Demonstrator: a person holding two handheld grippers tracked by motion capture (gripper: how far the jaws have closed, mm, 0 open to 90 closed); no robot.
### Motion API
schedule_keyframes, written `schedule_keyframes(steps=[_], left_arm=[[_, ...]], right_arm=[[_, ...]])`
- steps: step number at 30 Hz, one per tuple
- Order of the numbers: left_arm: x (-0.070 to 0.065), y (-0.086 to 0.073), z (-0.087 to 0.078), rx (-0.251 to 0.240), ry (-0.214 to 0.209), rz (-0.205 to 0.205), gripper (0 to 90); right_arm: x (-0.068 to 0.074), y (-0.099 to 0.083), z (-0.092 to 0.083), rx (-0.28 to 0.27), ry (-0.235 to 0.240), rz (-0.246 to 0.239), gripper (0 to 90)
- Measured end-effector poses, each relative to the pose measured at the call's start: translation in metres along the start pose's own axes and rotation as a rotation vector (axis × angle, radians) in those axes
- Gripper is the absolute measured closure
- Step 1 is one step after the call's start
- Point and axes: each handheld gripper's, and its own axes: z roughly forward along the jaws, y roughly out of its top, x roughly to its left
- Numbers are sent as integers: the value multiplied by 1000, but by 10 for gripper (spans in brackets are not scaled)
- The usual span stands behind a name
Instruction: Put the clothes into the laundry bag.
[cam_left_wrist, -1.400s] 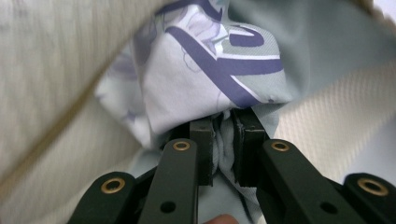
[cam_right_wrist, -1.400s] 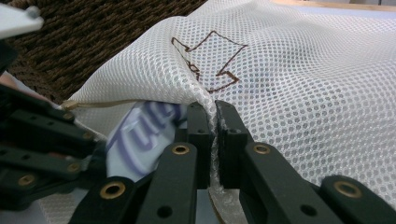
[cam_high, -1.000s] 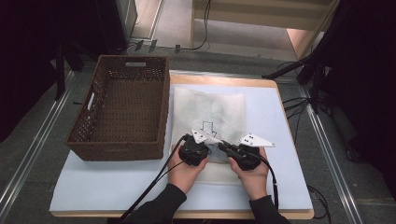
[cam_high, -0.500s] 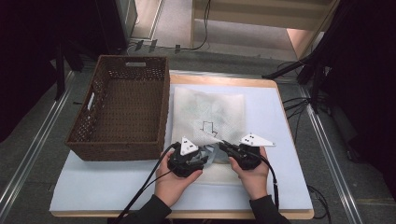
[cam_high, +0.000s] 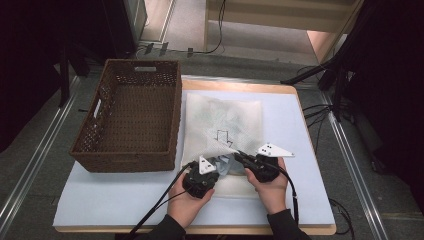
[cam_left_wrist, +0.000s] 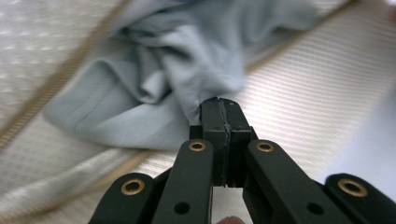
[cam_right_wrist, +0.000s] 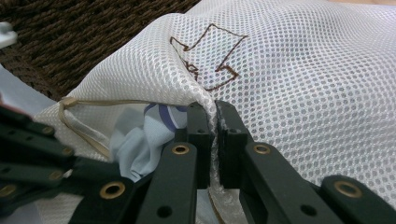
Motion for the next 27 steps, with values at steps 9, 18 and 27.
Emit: schedule_keyframes(steps=[9, 18, 27], left_arm=[[3, 16, 10, -11, 25, -35, 900], [8, 25, 23, -5, 49, -61, 900], [9, 33, 32, -17, 88, -59, 900]], right_arm=[[-1, -1, 1, 3, 1, 2, 866], [0, -1, 1, 4, -2, -1, 866], [1, -2, 2, 10, -2, 0, 866]])
